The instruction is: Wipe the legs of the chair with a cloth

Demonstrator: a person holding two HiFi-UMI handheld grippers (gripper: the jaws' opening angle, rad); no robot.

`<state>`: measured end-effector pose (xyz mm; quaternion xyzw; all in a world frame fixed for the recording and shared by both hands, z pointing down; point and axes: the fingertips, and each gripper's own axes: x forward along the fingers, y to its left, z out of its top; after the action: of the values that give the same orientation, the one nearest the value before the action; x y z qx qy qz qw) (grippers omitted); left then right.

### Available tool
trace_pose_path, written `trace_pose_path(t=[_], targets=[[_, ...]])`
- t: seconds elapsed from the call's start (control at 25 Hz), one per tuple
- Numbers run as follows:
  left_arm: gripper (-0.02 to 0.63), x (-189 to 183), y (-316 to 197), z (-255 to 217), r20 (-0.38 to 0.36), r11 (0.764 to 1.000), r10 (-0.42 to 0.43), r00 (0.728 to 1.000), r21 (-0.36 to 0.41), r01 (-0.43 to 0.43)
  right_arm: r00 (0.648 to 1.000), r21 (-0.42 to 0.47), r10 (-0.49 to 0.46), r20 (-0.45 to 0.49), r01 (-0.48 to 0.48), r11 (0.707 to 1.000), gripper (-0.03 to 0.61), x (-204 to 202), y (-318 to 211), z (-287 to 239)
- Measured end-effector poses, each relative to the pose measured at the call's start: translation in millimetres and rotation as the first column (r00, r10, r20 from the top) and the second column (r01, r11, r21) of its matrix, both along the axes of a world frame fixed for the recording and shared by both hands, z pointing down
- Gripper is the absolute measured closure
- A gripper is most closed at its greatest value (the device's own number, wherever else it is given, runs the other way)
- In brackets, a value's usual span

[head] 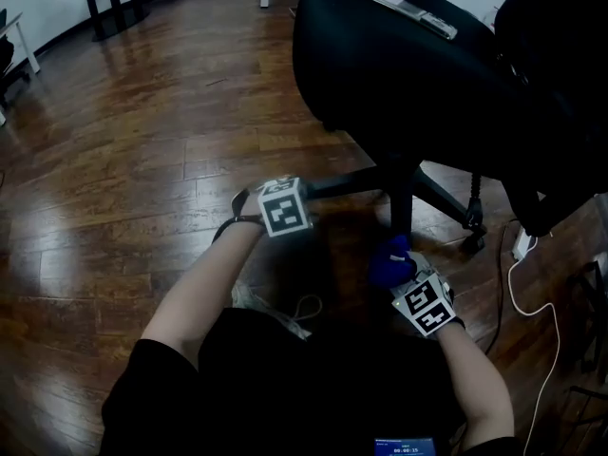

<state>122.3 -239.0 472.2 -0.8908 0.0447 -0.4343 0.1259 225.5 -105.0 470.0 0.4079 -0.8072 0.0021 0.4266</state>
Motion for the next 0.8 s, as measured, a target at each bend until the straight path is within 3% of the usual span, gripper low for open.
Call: trace_pose_path(t=[0.04,0.16,0.2,0.24,0.32,0.44,0.52,0.56,0.6,0.64,0.8], targets=[[0.362,-3,-7,-1,-0.007,1.0,-0.007,1.0,-0.01,0.007,1.0,0.002,-0.003,-0.007,0.003,1.0,0.495,-1,0,0],[0.365,-7,-13,-3,-0.004,0.999,0.025,1.0,-0.021,-0.025,1.0,0.006,-0.008,-0.028,0.009,1.0,0.495,-3,-2,-1],[0.325,-7,-13,-6,-0.011,0.999,0.026,1.0,-0.025,-0.026,1.0,0.003,-0.008,-0.028,0.009,1.0,0.495,-3,-2,0],[0.242,-7,-12,-9,-0.023,0.999,0.02,1.0,-0.027,-0.02,1.0,0.0,-0.009,-0.028,0.009,1.0,0.495,-3,-2,0],[0.239,-5,-16,-9,-0.012,1.0,0.013,1.0,-0.012,-0.013,0.999,-0.001,-0.011,-0.032,0.011,1.0,0.495,-3,-2,-2],[0.235,-4,-32,23,0.089,1.0,0.001,0.996,0.007,-0.002,1.0,-0.007,-0.007,-0.027,0.007,1.0,0.495,-4,-1,0],[0.236,-1,-42,44,0.101,0.999,-0.032,0.994,0.022,0.03,1.0,-0.004,-0.012,-0.023,0.012,1.0,0.495,-6,-1,1],[0.259,0,-47,52,0.107,0.998,-0.052,0.993,0.042,0.048,1.0,-0.001,-0.014,-0.027,0.014,1.0,0.495,-6,-2,0],[0.418,0,-51,58,0.113,0.996,-0.076,0.991,0.062,0.069,0.999,0.001,-0.014,-0.031,0.014,1.0,0.495,-5,-3,-1],[0.494,1,-55,60,0.115,0.993,-0.1,0.988,0.074,0.092,0.999,-0.001,-0.012,-0.032,0.012,1.0,0.495,-4,-3,-2],[0.497,2,-57,61,0.121,0.986,-0.158,0.98,0.068,0.151,0.999,0.002,-0.022,-0.027,0.022,1.0,0.495,-3,-2,-1]])
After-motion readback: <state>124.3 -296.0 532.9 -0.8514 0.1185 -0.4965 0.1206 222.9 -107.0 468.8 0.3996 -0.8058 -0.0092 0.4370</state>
